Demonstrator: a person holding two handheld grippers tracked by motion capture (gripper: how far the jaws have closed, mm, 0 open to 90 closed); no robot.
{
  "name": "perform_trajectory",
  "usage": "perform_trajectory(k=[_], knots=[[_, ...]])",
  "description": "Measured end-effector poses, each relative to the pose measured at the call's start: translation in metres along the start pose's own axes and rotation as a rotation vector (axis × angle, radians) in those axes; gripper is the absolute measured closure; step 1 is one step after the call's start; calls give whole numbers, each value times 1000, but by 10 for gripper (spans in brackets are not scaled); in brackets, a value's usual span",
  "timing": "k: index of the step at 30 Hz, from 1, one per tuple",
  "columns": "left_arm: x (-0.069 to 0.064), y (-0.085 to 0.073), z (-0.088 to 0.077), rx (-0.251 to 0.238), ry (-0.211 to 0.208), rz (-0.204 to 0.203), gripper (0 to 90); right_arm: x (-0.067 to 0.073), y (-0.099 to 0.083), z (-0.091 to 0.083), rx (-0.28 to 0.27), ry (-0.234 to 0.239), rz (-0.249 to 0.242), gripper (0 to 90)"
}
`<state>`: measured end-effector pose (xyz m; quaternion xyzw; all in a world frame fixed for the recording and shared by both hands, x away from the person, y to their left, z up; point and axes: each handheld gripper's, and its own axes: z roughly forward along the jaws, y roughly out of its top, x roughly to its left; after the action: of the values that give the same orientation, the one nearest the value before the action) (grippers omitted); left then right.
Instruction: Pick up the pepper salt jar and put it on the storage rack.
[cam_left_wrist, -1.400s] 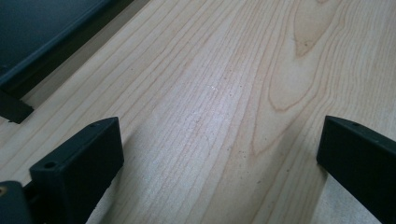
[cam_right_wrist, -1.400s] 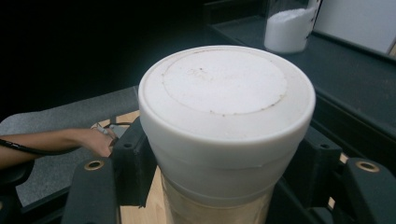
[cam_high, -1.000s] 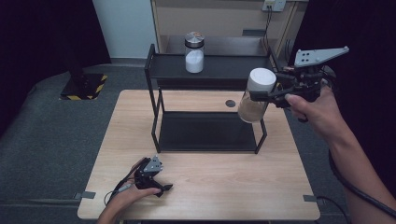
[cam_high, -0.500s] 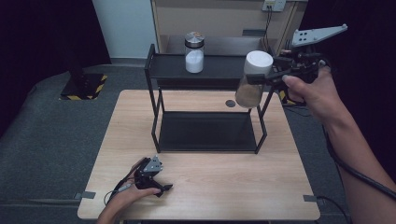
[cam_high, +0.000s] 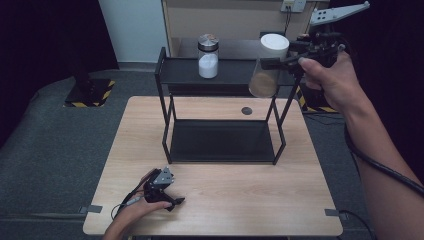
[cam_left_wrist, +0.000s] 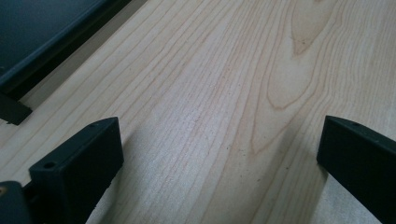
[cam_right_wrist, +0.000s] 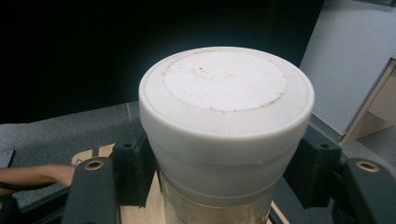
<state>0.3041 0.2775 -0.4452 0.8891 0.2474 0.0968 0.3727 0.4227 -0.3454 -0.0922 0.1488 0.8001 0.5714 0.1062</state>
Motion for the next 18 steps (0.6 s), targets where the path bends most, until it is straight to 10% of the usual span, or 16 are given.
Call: perform_trajectory(k=[18], knots=[[1, 0, 0, 1, -5, 4, 0, -39, 10, 26, 8, -35, 27, 355]])
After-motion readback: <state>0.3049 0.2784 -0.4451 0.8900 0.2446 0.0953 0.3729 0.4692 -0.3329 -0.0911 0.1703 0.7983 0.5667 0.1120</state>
